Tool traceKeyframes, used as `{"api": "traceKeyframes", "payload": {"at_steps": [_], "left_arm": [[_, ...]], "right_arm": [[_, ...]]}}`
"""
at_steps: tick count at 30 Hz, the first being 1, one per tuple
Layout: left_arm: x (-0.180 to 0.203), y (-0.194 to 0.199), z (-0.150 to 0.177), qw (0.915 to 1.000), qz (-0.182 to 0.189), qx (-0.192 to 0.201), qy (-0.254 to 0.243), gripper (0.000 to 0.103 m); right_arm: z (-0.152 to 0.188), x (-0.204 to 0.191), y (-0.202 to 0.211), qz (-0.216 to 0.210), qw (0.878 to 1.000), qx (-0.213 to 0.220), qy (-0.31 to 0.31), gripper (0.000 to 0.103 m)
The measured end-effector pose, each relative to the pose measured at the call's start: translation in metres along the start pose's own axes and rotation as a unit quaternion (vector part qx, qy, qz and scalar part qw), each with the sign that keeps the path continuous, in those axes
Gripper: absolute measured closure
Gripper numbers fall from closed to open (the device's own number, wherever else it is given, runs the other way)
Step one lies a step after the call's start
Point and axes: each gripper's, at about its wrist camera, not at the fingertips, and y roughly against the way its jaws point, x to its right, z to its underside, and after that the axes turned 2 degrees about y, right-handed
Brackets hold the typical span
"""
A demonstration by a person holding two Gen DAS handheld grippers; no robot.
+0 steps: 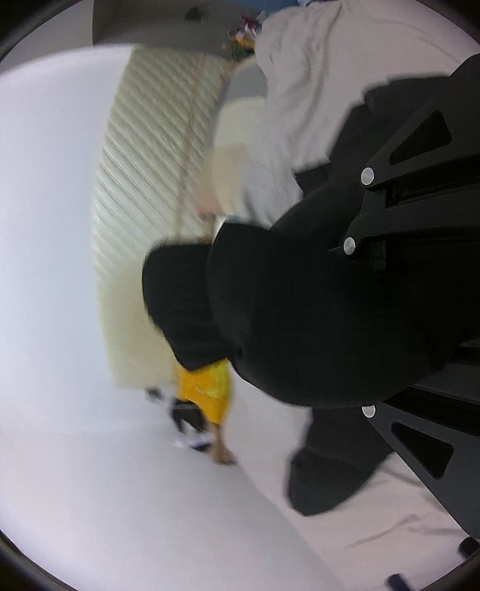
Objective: Fold large clothes
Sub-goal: 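Lift the sleeve with the right gripper and fold it across the jacket body, then release the sleeve and withdraw the right gripper from the jacket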
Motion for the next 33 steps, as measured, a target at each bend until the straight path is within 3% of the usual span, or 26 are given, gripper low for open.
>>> {"api": "traceKeyframes", "payload": {"at_steps": [4,10,14,17,21,23,28,30,33], "left_arm": [[-0.005,-0.009,0.002,0.9996,0.011,-0.022,0.011,0.000],[-0.008,-0.013,0.004,0.9994,-0.008,-0.031,0.014,0.000],[-0.010,-0.018,0.007,0.9985,-0.037,-0.039,0.011,0.000],[-0.017,-0.022,0.007,0.9980,-0.030,-0.049,0.027,0.000],[-0.020,-0.025,0.009,0.9975,-0.029,-0.057,0.032,0.000],[-0.020,-0.026,0.010,0.9972,-0.025,-0.062,0.033,0.000],[-0.023,-0.031,0.011,0.9964,-0.024,-0.073,0.035,0.000],[-0.022,-0.029,0.010,0.9968,-0.025,-0.069,0.034,0.000],[-0.019,-0.023,0.008,0.9975,-0.032,-0.057,0.027,0.000]], "right_arm": [[0.024,-0.021,-0.038,-0.013,0.999,-0.034,0.004,0.093],[0.067,-0.038,-0.073,-0.033,0.997,-0.070,-0.019,0.092],[0.091,-0.042,-0.082,-0.023,0.996,-0.090,-0.008,0.092],[0.113,-0.048,-0.093,-0.015,0.992,-0.123,-0.001,0.088],[0.121,-0.049,-0.096,-0.018,0.992,-0.127,-0.010,0.082],[0.118,-0.045,-0.095,-0.030,0.990,-0.132,-0.035,0.077],[0.100,-0.040,-0.073,-0.063,0.987,-0.130,-0.077,0.037],[0.091,-0.036,-0.060,-0.073,0.987,-0.117,-0.082,0.030],[0.081,-0.031,-0.041,-0.073,0.989,-0.107,-0.073,0.029]]}}
